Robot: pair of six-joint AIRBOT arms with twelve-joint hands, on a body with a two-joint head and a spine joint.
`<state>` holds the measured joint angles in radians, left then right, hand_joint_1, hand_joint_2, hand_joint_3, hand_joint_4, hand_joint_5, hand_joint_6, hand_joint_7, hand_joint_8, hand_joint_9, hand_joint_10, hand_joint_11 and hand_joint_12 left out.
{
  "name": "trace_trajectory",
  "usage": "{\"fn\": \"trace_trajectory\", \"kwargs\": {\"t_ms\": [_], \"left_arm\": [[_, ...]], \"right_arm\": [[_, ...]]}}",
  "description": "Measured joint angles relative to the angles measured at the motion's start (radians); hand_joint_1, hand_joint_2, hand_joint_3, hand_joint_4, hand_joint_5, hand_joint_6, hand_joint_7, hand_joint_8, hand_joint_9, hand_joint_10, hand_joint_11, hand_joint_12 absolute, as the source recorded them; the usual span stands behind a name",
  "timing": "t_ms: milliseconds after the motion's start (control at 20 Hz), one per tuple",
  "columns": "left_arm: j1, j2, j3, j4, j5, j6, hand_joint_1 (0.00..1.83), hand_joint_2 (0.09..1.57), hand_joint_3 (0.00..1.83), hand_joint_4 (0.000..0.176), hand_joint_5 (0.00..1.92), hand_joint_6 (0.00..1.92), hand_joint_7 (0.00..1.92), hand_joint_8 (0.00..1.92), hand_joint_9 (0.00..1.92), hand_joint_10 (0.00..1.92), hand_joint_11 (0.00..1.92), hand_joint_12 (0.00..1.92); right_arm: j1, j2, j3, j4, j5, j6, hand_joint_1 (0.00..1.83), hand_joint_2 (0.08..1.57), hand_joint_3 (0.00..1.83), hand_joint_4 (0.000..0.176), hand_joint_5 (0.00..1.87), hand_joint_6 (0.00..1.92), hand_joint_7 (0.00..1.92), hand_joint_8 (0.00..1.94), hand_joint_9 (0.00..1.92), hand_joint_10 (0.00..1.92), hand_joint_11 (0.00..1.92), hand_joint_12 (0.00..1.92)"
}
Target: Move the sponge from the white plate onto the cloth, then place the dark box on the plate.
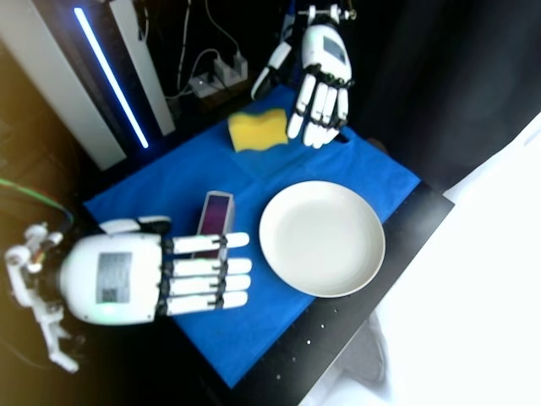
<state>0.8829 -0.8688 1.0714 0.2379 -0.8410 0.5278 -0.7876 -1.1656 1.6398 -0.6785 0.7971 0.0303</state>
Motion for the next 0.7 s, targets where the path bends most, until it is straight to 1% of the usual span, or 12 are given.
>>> {"fn": "trace_trajectory", "kwargs": {"t_ms": [50,150,200,300,350,400,450,500,550,600,650,700], "left_arm": [[0.0,-0.001,-0.001,0.005,0.0,0.0,0.8,0.86,0.0,0.085,0.34,0.0,0.39,0.01,0.41,0.02,0.0,1.19],[0.001,-0.002,-0.001,-0.003,-0.002,0.001,0.79,0.86,0.0,0.073,0.34,0.0,0.41,0.01,0.42,0.03,0.0,1.19],[0.005,-0.002,-0.001,-0.01,-0.003,0.003,0.79,0.85,0.0,0.075,0.34,0.0,0.4,0.01,0.41,0.02,0.0,1.17],[0.014,-0.004,-0.001,-0.021,-0.008,0.004,0.8,0.86,0.0,0.07,0.35,0.0,0.4,0.0,0.4,0.01,0.0,1.15],[0.022,-0.008,-0.001,-0.031,-0.015,0.003,0.8,0.85,0.0,0.067,0.34,0.0,0.4,0.0,0.41,0.01,0.0,1.15],[0.029,-0.011,0.0,-0.035,-0.016,0.004,0.79,0.85,0.0,0.065,0.33,0.0,0.4,0.0,0.42,0.01,0.0,1.15],[0.034,-0.013,-0.001,-0.037,-0.016,0.004,0.78,0.86,0.0,0.071,0.32,0.0,0.39,0.0,0.41,0.01,0.0,1.12],[0.039,-0.013,-0.001,-0.039,-0.018,0.004,0.78,0.87,0.0,0.079,0.31,0.0,0.38,0.0,0.41,0.01,0.0,1.11],[0.048,-0.013,-0.001,-0.058,-0.027,0.005,0.78,0.87,0.0,0.08,0.31,0.0,0.38,0.0,0.41,0.01,0.0,1.11],[0.057,-0.013,-0.001,-0.072,-0.034,0.008,0.76,0.88,0.01,0.078,0.3,0.0,0.37,0.0,0.4,0.0,0.0,1.08],[0.067,-0.013,-0.003,-0.089,-0.041,0.014,0.76,0.88,0.0,0.069,0.29,0.0,0.36,0.0,0.41,0.0,0.01,1.11],[0.073,-0.012,-0.008,-0.103,-0.045,0.023,0.77,0.88,0.0,0.066,0.29,0.0,0.35,0.0,0.4,0.0,0.0,1.11]], "right_arm": [[0.006,-0.01,0.006,-0.006,-0.01,0.0,0.76,1.03,0.0,0.018,0.39,0.01,0.42,0.01,0.41,0.01,0.15,0.71],[0.011,-0.024,0.013,-0.008,-0.018,0.0,0.89,1.06,0.0,0.0,0.53,0.01,0.59,0.02,0.59,0.03,0.2,0.9],[0.012,-0.033,0.013,-0.008,-0.02,0.0,1.03,1.06,0.0,0.0,0.6,0.03,0.68,0.04,0.7,0.07,0.29,0.95],[0.027,-0.043,0.023,-0.019,-0.021,0.0,1.09,1.07,0.01,0.0,0.76,0.06,0.82,0.08,0.85,0.13,0.45,0.96],[0.033,-0.045,0.024,-0.021,-0.025,0.0,1.16,1.17,0.0,0.0,0.74,1.01,0.88,0.99,0.94,0.2,0.53,1.07],[0.039,-0.046,0.024,-0.018,-0.024,0.0,1.16,1.22,0.01,0.0,0.69,1.23,0.83,1.32,0.86,0.72,0.61,1.35],[0.043,-0.047,0.024,-0.019,-0.024,0.0,1.18,1.2,0.01,0.0,0.78,1.17,0.85,1.34,0.85,1.12,0.72,1.52],[0.043,-0.047,0.024,-0.018,-0.023,0.0,1.19,1.18,0.0,0.0,0.83,1.17,0.91,1.22,0.88,1.2,0.78,1.53],[0.043,-0.047,0.024,-0.014,-0.014,0.0,1.19,1.17,0.0,0.016,0.83,1.21,0.94,1.13,0.88,1.2,0.78,1.53],[0.043,-0.045,0.021,-0.004,-0.003,-0.001,1.2,1.14,0.0,0.013,0.88,1.14,1.01,1.01,0.9,1.09,0.77,1.48],[0.043,-0.039,0.009,0.027,0.027,-0.001,1.21,1.13,0.0,0.0,0.94,0.97,0.96,1.15,0.82,1.07,0.61,1.44],[0.043,-0.032,-0.005,0.059,0.074,0.0,1.21,1.13,0.0,0.015,0.92,1.03,0.97,1.08,0.82,1.0,0.6,1.36]]}}
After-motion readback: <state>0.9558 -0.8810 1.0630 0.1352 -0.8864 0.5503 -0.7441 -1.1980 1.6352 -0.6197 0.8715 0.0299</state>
